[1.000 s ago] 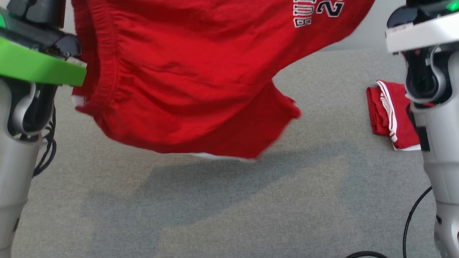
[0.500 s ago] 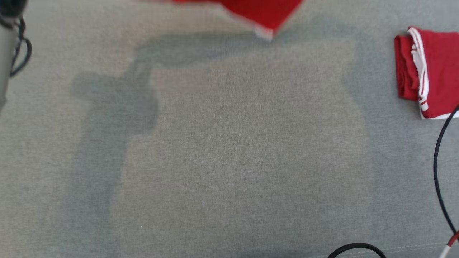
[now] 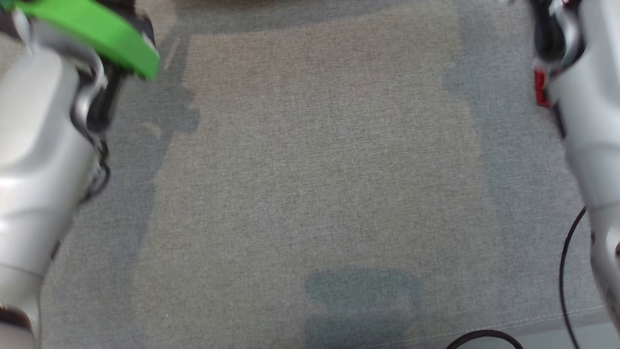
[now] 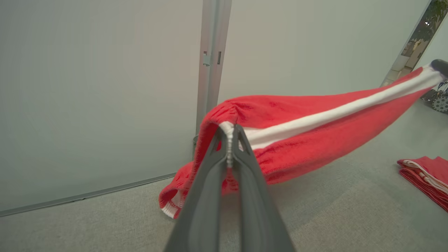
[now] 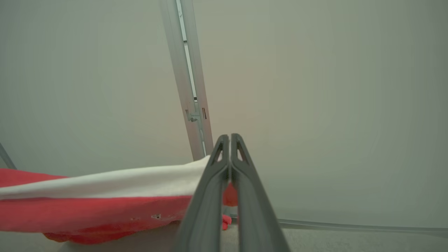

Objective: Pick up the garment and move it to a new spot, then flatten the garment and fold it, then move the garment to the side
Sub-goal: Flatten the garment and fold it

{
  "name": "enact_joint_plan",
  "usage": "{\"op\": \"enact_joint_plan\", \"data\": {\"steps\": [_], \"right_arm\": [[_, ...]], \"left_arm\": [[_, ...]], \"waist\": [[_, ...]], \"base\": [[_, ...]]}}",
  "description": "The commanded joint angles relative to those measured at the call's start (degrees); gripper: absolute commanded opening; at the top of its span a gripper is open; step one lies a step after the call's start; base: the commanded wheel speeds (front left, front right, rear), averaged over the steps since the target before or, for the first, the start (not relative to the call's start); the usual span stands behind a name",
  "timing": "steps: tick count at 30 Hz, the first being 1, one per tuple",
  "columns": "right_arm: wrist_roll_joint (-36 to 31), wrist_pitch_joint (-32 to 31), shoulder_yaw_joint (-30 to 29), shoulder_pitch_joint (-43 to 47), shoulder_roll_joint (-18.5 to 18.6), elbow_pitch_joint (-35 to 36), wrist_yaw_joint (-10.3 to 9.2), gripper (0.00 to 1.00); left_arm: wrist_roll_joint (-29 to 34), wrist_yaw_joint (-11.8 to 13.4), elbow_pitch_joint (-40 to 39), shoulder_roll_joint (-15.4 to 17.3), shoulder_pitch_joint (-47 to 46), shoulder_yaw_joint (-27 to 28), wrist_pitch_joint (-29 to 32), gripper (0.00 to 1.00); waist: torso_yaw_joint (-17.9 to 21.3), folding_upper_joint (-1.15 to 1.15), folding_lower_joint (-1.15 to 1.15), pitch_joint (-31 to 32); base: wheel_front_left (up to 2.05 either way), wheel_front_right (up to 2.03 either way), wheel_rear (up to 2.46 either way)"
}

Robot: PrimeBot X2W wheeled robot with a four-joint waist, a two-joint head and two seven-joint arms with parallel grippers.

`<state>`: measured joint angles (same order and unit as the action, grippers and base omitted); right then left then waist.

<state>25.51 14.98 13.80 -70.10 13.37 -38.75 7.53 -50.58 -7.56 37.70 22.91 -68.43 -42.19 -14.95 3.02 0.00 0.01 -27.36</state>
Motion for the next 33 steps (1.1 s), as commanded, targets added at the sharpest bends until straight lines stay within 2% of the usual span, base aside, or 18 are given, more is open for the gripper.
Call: {"op": "enact_joint_plan", "data": {"steps": [1, 3, 7, 10, 13, 18, 22, 24, 33], "right_arm": [[2.15, 0.24, 1.51, 3.02, 0.45, 0.24, -0.09, 0.00], [5.83, 0.25, 4.60, 9.13, 1.30, 0.89, -0.09, 0.00], [13.15, 0.25, 10.94, 20.62, 3.17, 2.76, -0.09, 0.00], [16.63, 0.26, 16.77, 28.54, 4.74, 4.59, -0.08, 0.00], [19.59, 0.26, 19.99, 34.80, 6.62, 4.89, -0.09, 0.00], [21.87, 0.26, 22.36, 44.27, 8.11, 4.42, -0.09, 0.00], [23.76, 0.22, 25.58, 51.49, 9.03, 4.70, -0.09, 0.00], [24.47, 0.21, 26.11, 54.02, 9.95, 4.41, -0.10, 0.00], [25.81, 0.22, 27.68, 63.66, 10.66, 6.18, -0.09, 0.00]], "left_arm": [[-1.93, 0.16, -0.01, 0.71, 2.67, -0.64, -0.25, 0.00], [-4.02, 0.16, 0.11, 0.62, 7.94, -1.98, -0.25, 0.00], [-7.18, 0.16, 0.13, -0.82, 18.70, 0.20, -0.26, 0.00], [-8.85, 0.16, -1.15, -2.09, 27.62, 1.76, -0.26, 0.00], [-8.83, 0.16, -1.28, -2.59, 35.32, 2.65, -0.14, 0.00], [-7.76, 0.16, -1.14, -4.65, 46.77, 5.80, -0.08, 0.00], [-7.13, 0.16, -1.93, -5.86, 54.38, 6.65, -0.06, 0.00], [-6.07, 0.16, -2.19, -5.90, 58.00, 4.99, -0.05, 0.00], [-5.98, 0.16, -5.33, -6.83, 68.17, 9.26, -0.14, 0.00]], "waist": [[0.60, 0.00, -0.01, 0.19], [0.84, 0.00, -0.01, 1.06], [1.34, 0.00, -0.01, 4.02], [2.06, 0.00, -0.01, 7.30], [2.61, 0.00, -0.01, 11.19], [2.66, 0.00, -0.01, 18.00], [2.10, 0.00, -0.01, 23.51], [1.93, 0.00, -0.01, 26.14], [0.38, 0.00, -0.01, 32.26]], "base": [[0.00, 0.00, 0.00], [0.00, 0.00, 0.00], [0.00, 0.00, 0.00], [0.00, 0.00, 0.00], [0.00, 0.00, 0.00], [0.00, 0.00, 0.00], [0.00, 0.00, 0.00], [0.00, 0.00, 0.00], [0.00, 0.00, 0.00]]}}
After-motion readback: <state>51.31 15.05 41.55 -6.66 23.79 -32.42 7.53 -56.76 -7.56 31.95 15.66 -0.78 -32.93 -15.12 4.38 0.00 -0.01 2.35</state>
